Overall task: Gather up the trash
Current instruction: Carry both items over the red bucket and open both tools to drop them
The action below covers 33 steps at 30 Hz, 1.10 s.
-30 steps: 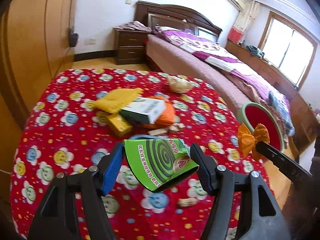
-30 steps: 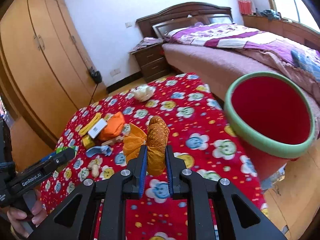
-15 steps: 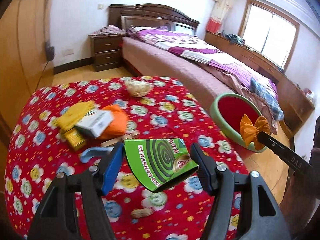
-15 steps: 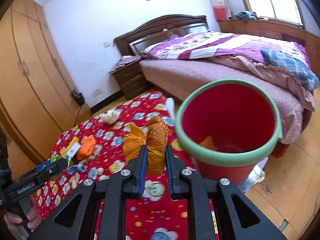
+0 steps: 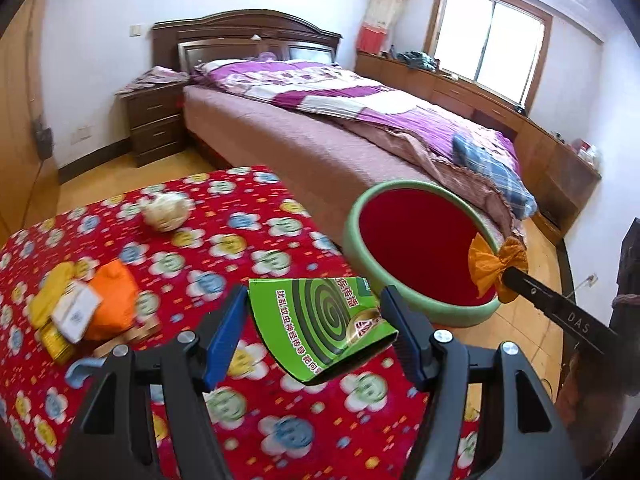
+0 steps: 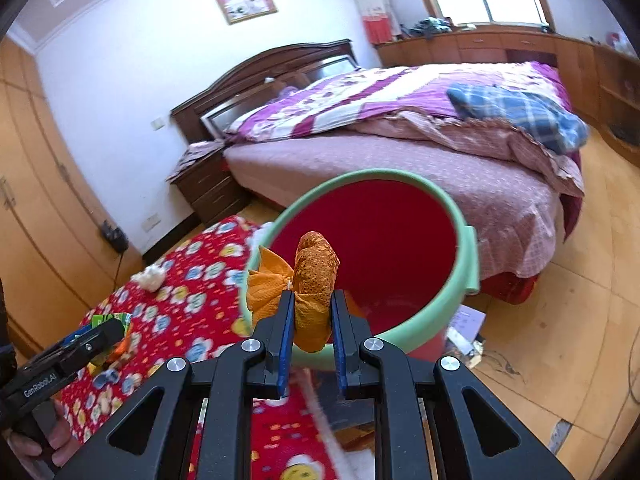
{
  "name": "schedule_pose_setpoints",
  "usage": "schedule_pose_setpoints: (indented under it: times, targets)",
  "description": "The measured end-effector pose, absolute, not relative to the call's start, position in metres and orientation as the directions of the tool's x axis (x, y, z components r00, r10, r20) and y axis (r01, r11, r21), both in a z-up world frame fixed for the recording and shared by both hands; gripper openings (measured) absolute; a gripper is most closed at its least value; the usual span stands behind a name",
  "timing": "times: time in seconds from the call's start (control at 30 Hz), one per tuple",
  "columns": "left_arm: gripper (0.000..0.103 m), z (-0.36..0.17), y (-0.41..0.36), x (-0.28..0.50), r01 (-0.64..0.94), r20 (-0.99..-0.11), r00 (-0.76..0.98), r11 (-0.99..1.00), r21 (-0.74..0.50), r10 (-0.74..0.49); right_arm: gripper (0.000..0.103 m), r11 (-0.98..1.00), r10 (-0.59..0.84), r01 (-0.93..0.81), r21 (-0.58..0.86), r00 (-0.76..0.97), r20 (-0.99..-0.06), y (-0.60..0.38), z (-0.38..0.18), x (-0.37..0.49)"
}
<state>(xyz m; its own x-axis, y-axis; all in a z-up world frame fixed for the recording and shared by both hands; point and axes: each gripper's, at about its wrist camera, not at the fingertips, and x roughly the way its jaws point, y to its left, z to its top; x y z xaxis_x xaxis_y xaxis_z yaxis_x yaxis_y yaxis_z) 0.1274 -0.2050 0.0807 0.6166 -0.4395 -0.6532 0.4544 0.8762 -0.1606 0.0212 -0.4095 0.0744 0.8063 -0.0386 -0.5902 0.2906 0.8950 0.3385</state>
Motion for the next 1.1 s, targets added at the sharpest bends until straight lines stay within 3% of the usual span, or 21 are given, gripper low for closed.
schedule_pose_setpoints:
  times: [0.3,0.6,0.93,1.1]
  targets:
    - [0.068,0.068,-0.263,0.148,0.529,-0.653,0.584,0.836,-0.145,-0.482,0.017,0.868,-0.117,0.382,0.317,0.777,-0.618,-0.449,0.055,0.028]
    - [0.068,0.046,-0.314,0.156,0.605,-0.671,0.553,0.792,-0.085,-0.494,0.017,0.857,-0.108,0.392,0.335,0.771,-0.628,-0.470,0.040,0.033]
    - [0.069,0.033,-0.330,0.161,0.626,-0.697,0.525,0.776,-0.074,-0.489,0.018,0.859,-0.089,0.378,0.347,0.775,-0.625,-0.472,0.037,0.037]
    - [0.075,0.037,-0.330,0.158,0.633,-0.669,0.539,0.770,-0.077,-0.511,0.019,0.858,-0.084,0.377,0.349,0.773,-0.629,-0.472,0.035,0.039]
